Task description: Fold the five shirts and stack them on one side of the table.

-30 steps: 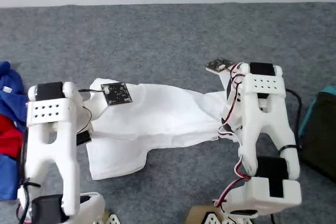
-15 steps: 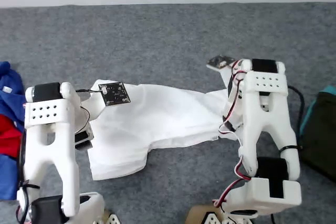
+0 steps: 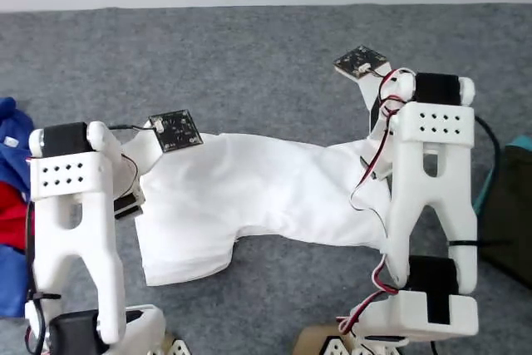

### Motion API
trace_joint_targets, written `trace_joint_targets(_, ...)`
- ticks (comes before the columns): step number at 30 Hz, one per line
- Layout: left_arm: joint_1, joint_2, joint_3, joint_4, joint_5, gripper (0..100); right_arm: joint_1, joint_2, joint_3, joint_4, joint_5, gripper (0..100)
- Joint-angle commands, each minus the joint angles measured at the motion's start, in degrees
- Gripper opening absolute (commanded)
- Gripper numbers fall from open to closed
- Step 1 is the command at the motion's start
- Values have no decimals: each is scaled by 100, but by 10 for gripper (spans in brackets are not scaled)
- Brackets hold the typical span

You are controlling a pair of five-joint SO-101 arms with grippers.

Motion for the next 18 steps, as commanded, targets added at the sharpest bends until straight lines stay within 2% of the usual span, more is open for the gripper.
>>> trace_joint_targets(1,0,-132,-207,-290,440,115,66,-207,-211,-57,-378,191)
trace_joint_targets(8,369,44,13,-2066,2804,113,48,435,-229,-954,-1222,188)
trace_joint_targets(11,624,571,22,-2558,3719,57,66,716,-229,-1138,-1574,188)
trace_joint_targets(13,738,993,-110,-2787,4158,6,66,875,-229,-1209,-1741,187)
trace_joint_targets(18,879,2101,-813,-2787,4897,6,75,1068,-229,-1402,-1969,187)
